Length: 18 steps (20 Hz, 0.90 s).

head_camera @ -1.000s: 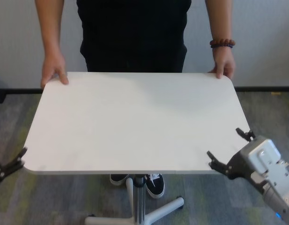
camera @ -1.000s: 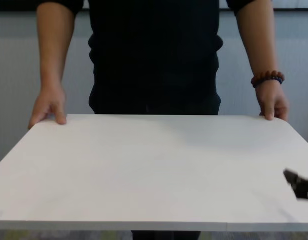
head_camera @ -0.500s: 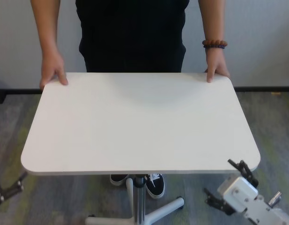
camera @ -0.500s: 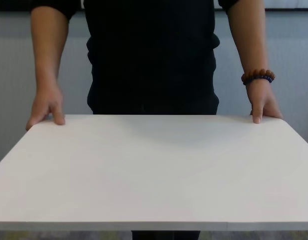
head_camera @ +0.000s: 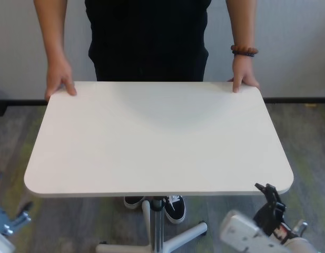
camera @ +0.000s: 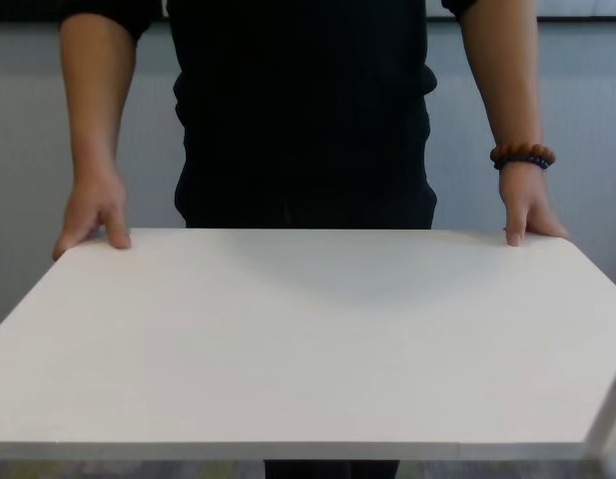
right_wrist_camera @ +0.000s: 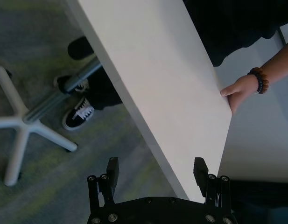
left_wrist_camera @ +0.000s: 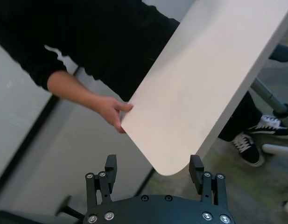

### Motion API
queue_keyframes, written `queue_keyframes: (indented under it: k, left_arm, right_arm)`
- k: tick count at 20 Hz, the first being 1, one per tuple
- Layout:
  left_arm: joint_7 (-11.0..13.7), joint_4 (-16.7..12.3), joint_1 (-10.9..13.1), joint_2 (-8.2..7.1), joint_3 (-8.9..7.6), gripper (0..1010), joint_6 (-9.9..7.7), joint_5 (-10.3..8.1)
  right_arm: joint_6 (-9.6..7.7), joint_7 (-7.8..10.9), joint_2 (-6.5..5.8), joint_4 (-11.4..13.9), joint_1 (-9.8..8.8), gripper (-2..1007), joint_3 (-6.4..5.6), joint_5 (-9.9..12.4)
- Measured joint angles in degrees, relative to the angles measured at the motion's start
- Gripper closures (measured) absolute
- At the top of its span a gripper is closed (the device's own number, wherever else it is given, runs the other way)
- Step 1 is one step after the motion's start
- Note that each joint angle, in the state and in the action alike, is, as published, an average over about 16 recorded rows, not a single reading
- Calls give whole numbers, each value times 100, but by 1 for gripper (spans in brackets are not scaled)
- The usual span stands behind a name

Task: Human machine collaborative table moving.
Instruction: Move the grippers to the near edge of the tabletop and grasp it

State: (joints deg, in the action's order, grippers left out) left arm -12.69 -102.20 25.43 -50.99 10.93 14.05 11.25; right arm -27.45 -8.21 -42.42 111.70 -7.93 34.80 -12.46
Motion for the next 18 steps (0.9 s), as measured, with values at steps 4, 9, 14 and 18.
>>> queue_keyframes:
  k: [4,9,14,18]
  left_arm:
    - [-176,134,-207,186,256,7,-142,793]
    - [-79,271,-464,361,574,7,-329,1533]
    - [278,374,-694,481,824,7,-560,1848]
    - [504,472,-869,618,967,7,-752,1989]
  right_arm:
    - [-271,-28,104,-169,167,4,162,-385]
    - [-348,-69,220,-361,269,4,222,-630]
    - [-210,-108,299,-462,249,4,144,-661]
    - [-121,-91,353,-529,247,4,110,-702]
